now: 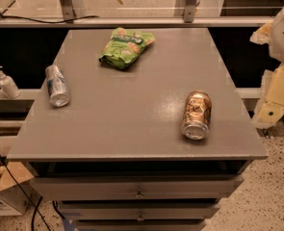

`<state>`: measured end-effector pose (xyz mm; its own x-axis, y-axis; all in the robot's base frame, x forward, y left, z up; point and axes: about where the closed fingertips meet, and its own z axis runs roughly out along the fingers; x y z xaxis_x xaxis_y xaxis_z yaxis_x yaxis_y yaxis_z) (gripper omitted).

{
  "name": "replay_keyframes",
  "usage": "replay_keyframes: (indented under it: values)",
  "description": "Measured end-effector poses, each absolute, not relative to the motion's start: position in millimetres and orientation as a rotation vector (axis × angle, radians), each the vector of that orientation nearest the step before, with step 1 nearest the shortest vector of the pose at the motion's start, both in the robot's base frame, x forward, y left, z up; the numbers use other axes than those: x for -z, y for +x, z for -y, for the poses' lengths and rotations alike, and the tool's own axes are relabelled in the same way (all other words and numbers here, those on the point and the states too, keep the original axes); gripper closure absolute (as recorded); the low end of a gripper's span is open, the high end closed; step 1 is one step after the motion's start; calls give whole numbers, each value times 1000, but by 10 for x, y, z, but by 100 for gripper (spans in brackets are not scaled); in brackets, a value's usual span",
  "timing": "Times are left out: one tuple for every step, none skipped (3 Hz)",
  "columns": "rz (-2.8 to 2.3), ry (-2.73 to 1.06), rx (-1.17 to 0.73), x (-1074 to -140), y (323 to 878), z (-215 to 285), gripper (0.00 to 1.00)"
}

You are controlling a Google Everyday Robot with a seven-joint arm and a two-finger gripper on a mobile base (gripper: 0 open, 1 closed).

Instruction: Pick redbull can

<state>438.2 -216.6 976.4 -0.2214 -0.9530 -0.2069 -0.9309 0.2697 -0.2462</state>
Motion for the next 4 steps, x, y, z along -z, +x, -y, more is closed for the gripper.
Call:
replay_keyframes:
  values:
    - [-2231, -1724, 99, -9764, 4382, 2166, 0]
    - [-2214, -1715, 88, -9778, 4389, 2126, 0]
    - [-2142, -1684, 14, -9787, 4402, 1820, 0]
    - [-2005, -1610, -146, -9771, 4474, 1360, 0]
